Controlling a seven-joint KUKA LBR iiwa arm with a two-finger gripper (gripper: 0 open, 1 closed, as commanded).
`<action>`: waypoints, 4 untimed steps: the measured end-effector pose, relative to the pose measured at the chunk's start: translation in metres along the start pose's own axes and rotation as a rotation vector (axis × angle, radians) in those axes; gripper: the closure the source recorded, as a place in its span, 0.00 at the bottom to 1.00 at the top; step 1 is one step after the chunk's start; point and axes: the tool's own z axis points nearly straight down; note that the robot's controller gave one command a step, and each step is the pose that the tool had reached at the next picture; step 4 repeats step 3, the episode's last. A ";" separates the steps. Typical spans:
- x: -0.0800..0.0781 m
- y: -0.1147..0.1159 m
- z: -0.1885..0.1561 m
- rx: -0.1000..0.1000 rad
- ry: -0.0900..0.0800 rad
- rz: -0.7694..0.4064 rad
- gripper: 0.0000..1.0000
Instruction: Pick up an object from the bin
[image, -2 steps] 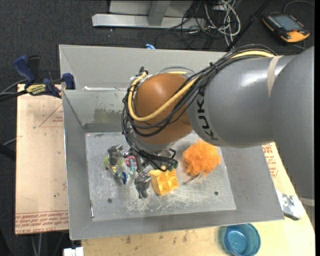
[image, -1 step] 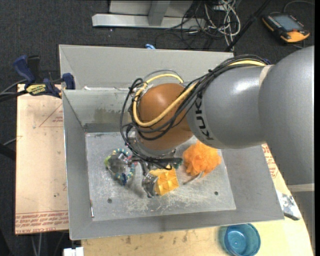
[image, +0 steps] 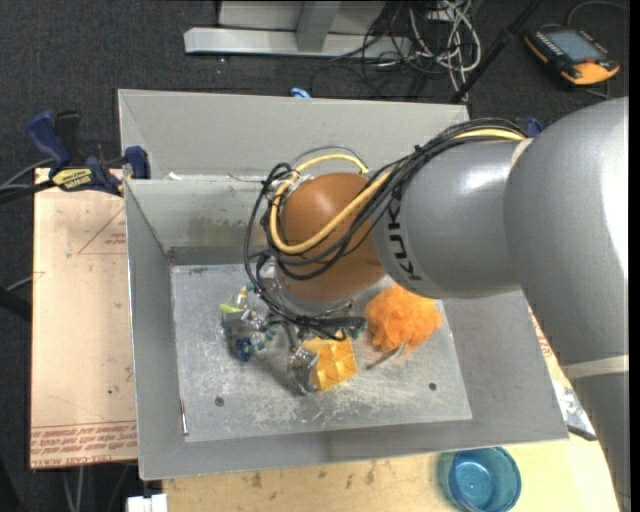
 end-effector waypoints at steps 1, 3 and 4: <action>-0.002 -0.002 0.001 0.002 -0.001 0.238 0.00; -0.007 -0.024 -0.034 0.003 -0.001 -0.112 0.00; -0.007 -0.024 -0.034 0.003 -0.001 -0.112 0.00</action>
Offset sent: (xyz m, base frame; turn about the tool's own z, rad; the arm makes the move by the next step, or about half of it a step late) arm -0.0048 -0.0511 0.0513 -0.1826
